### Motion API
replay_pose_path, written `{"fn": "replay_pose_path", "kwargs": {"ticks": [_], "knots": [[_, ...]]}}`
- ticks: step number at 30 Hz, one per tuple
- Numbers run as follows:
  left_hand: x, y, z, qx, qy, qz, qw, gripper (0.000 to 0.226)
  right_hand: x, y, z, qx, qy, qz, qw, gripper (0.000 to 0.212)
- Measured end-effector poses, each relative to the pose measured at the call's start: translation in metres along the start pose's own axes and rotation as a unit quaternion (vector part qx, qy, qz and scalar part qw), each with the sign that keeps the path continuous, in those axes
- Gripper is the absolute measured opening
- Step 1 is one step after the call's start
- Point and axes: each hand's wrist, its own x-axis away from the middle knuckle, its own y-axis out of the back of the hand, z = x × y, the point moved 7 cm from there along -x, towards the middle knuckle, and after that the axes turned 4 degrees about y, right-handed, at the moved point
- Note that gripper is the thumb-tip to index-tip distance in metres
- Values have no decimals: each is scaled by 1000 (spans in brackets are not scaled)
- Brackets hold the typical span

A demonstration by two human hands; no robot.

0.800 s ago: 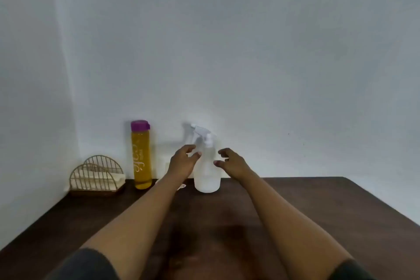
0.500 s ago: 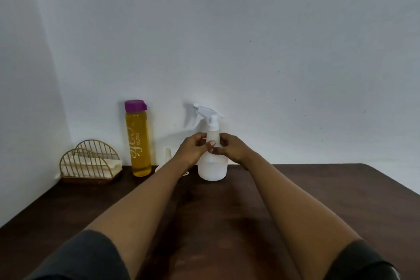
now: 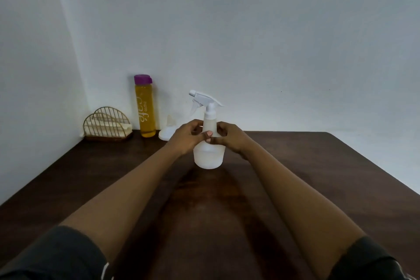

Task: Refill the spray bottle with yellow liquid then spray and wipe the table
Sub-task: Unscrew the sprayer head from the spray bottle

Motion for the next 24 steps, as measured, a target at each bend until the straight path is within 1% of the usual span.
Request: {"fn": "replay_pose_path", "kwargs": {"ticks": [4, 7, 12, 16, 18, 20, 24], "knots": [[53, -1, -12, 13, -10, 7, 1000, 43, 45, -6, 13, 10, 4, 5, 1000, 58], [87, -1, -20, 21, -25, 9, 999, 46, 74, -11, 21, 4, 20, 9, 1000, 66], [132, -1, -25, 22, -31, 27, 999, 48, 121, -14, 38, 11, 38, 15, 999, 56], [160, -2, -29, 33, -44, 27, 998, 40, 152, -16, 52, 9, 50, 17, 999, 46], [171, -3, -31, 31, -51, 25, 998, 40, 165, -17, 58, 5, 58, 16, 998, 41], [180, -4, -33, 31, -55, 17, 998, 41, 174, -19, 61, 3, 58, 13, 998, 37], [188, -5, -37, 33, -54, -33, 997, 42, 184, -22, 67, 25, 70, -10, 997, 41]]}}
